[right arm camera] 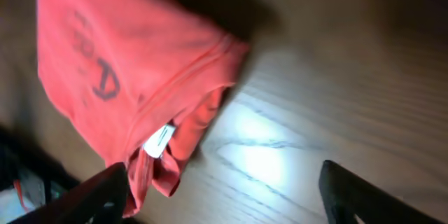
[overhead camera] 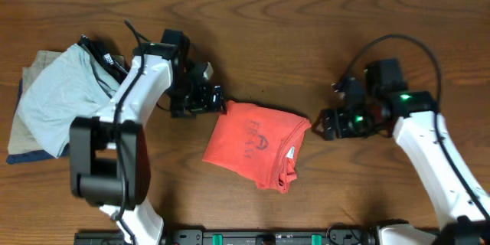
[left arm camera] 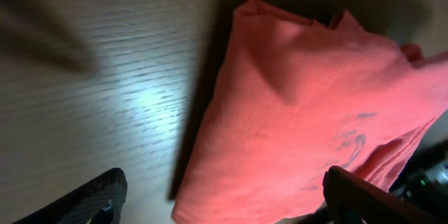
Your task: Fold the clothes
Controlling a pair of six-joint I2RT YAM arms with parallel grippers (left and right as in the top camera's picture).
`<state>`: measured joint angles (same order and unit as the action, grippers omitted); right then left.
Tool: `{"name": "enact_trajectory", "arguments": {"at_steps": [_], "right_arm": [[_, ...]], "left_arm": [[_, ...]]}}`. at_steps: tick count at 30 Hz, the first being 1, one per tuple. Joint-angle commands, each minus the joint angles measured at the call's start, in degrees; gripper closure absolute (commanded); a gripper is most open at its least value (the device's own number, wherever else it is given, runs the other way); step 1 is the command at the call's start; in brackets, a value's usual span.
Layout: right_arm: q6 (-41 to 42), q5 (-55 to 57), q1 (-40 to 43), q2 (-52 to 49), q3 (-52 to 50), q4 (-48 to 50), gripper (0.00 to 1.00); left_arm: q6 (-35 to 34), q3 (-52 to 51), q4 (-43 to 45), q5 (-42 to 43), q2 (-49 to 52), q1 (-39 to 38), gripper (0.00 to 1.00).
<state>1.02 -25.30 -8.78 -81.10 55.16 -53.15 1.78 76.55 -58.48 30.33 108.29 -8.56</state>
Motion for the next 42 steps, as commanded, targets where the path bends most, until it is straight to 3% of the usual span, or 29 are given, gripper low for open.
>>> {"name": "enact_trajectory", "arguments": {"at_steps": [1, 6, 11, 14, 15, 16, 19, 21, 26, 37, 42], "right_arm": [[-0.81, -5.27, -3.10, -2.86, -3.76, 2.78, 0.12], [-0.13, -12.31, -5.97, -7.17, -7.67, 10.97, 0.12], [4.26, -12.17, -8.85, -12.02, -9.86, 19.06, 0.12], [5.33, -11.39, -9.97, -14.99, -10.03, 21.68, 0.18], [6.29, -10.49, -10.14, -15.87, -10.03, 22.51, 0.25], [7.98, -9.03, -10.34, -17.03, -10.03, 23.91, 0.39], [10.51, -6.80, -10.34, -19.30, -10.03, 28.41, 0.99], [10.82, -6.60, -10.36, -19.89, -10.03, 30.88, 0.99], [10.73, -5.70, -10.29, -19.87, -9.99, 31.54, 0.99], [10.08, 10.47, -8.61, -19.87, -9.99, 29.29, 0.99], [9.64, 13.92, -8.13, -19.89, -9.99, 29.53, 0.99]], "left_arm": [[2.97, 0.74, -0.09, 4.24, 1.40, -0.04, 0.09], [3.78, 0.74, 1.44, 4.26, 1.70, -0.26, 0.05], [3.78, 0.74, 1.81, 4.24, 1.73, -0.26, 0.05], [3.76, 0.70, 1.79, 4.26, 1.75, -0.26, 0.05], [3.76, 0.66, 1.79, 4.24, 1.77, -0.26, 0.05], [3.76, 0.63, 1.79, 4.24, 1.77, -0.26, 0.05], [3.74, 0.59, 1.79, 4.24, 1.77, -0.26, 0.05], [3.72, 0.59, 1.64, 4.24, 1.77, -0.26, 0.00], [3.56, 0.59, 1.66, 4.24, 1.77, -0.33, 0.02], [3.54, 0.52, 3.74, 4.35, 5.64, -1.29, 0.02], [3.56, 0.52, 4.81, 8.79, 8.76, -2.69, 0.02]]}}
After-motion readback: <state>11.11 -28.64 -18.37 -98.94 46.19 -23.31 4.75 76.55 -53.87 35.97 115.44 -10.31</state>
